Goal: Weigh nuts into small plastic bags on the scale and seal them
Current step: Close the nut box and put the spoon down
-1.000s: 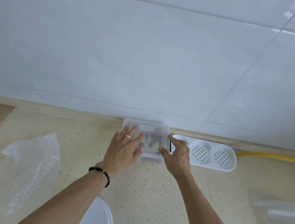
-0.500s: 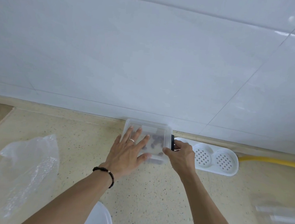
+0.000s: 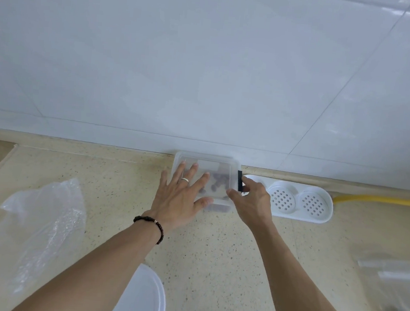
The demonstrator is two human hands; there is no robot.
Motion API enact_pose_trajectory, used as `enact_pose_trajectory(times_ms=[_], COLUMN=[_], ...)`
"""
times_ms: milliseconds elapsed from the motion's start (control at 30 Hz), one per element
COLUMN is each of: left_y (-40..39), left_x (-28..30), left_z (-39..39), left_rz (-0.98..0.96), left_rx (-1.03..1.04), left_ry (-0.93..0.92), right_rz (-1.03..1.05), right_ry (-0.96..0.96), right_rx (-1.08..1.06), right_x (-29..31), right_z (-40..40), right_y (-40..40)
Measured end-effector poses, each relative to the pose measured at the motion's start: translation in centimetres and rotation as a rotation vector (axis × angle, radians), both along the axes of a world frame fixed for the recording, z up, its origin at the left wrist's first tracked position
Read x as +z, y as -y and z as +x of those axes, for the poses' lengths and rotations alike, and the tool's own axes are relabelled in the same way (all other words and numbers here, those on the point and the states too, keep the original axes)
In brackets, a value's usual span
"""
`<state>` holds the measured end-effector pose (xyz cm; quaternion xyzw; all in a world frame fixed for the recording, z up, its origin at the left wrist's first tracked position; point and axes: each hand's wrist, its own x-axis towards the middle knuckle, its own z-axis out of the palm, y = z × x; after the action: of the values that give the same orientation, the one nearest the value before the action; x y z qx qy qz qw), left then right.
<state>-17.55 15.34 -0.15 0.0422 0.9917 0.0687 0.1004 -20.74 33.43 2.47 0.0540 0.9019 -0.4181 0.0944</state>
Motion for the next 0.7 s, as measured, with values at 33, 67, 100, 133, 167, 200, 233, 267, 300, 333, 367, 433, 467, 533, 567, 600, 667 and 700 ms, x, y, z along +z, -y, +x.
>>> enact_pose_trajectory(times_ms=[33,67,100,133,167,200,233,267,300,333,367,433,467,533,567,600,667,700], left_y=[-0.1,-0.2,-0.4,-0.6,-0.9,-1.2,-1.6,-2.0,-2.4,-2.9,-3.4,-4.5,-5.1,-6.4,-7.0,-7.6,-8.5,-8.8], left_x=[0.3,0.6,0.7,0.9,1.1,1.3,1.4,1.4,1.4,1.2,1.0,0.5,0.2,-0.5,-0.7,-1.0,-1.5,-1.8], left_z=[0.0,0.2,0.5,1.1,2.0,3.1,4.5,5.9,7.5,9.1,10.8,14.3,16.0,19.3,20.8,22.2,24.9,26.2], left_rz=[-0.002,0.000,0.003,0.008,0.021,0.043,0.070,0.091,0.104,0.110,0.112,0.102,0.093,0.074,0.067,0.066,0.071,0.069], left_rx=[0.004,0.012,0.020,0.027,0.027,0.020,0.006,-0.012,-0.028,-0.042,-0.055,-0.082,-0.094,-0.114,-0.120,-0.118,-0.093,-0.086], left_ry=[0.006,-0.002,-0.028,-0.067,-0.111,-0.147,-0.169,-0.177,-0.179,-0.181,-0.184,-0.188,-0.192,-0.195,-0.194,-0.195,-0.201,-0.197], right_rz=[-0.001,-0.014,-0.034,-0.046,-0.035,-0.002,0.038,0.071,0.092,0.110,0.130,0.174,0.188,0.195,0.190,0.181,0.146,0.119], right_ry=[0.018,0.028,0.028,0.019,0.012,0.010,0.011,0.011,0.013,0.012,0.015,0.029,0.042,0.084,0.107,0.130,0.176,0.200], right_rx=[0.007,-0.002,-0.024,-0.044,-0.053,-0.052,-0.049,-0.049,-0.053,-0.053,-0.048,-0.032,-0.021,0.002,0.011,0.012,-0.001,-0.015], right_x=[0.2,0.5,0.7,1.0,1.1,1.2,1.2,1.2,1.1,1.0,0.9,0.7,0.5,0.0,-0.3,-0.6,-1.1,-1.4], right_z=[0.5,1.1,2.0,2.9,4.0,5.2,6.3,7.6,8.8,10.1,11.5,14.3,15.8,18.8,20.3,21.7,24.3,25.6], right_y=[0.0,0.1,0.2,0.2,0.0,-0.3,-0.8,-1.4,-2.0,-2.6,-3.1,-4.3,-4.8,-5.9,-6.4,-6.9,-7.7,-8.1])
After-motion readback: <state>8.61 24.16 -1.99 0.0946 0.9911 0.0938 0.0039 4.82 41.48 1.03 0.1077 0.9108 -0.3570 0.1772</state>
